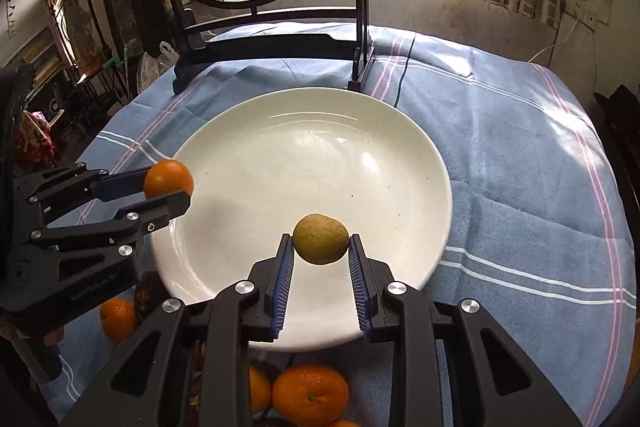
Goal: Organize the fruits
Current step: 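Carry both fruits over the white plate and open both grippers to release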
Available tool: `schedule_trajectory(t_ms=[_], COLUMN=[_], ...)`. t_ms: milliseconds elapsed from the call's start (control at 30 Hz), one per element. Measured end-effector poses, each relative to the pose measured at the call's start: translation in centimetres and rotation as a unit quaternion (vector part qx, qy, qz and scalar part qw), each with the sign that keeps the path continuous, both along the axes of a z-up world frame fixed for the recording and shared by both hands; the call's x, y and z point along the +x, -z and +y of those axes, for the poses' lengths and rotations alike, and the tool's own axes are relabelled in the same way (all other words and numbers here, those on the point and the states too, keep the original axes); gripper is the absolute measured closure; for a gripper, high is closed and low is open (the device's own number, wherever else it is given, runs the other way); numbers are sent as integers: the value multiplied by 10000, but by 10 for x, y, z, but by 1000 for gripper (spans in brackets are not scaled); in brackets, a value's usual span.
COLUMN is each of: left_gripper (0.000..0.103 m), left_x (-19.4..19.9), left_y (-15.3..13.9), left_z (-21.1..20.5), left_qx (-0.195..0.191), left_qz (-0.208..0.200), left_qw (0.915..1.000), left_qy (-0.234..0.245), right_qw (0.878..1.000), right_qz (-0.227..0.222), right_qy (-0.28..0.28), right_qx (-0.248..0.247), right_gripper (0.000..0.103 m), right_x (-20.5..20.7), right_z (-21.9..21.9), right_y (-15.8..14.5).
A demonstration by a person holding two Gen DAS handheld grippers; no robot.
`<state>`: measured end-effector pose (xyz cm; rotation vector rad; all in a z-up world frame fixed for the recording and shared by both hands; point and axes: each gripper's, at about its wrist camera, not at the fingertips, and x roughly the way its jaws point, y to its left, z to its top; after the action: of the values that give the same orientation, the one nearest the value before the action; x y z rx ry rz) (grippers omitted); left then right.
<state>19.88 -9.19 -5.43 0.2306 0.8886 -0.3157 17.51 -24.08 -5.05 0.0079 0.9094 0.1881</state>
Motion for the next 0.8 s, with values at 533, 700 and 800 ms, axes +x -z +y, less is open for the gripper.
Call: schedule_trajectory(t_ms=[533,700,800], left_gripper=[24,20,17], left_x=[-39,-69,-87], left_y=[-14,-22,-26], left_z=[3,5,7], left_qx=[281,253,268], left_qz=[-879,-1069,-1202], left_qw=[9957,9938,9921], left_qy=[53,165,237], right_qw=[9983,9976,9968], right_qz=[-539,-672,-750], right_qy=[55,-108,-266], right_qx=[-228,-150,-110], right_gripper=[34,32,30], right_x=[-51,-100,-130], right_z=[-7,-6,-1], right_y=[-16,-21,-21])
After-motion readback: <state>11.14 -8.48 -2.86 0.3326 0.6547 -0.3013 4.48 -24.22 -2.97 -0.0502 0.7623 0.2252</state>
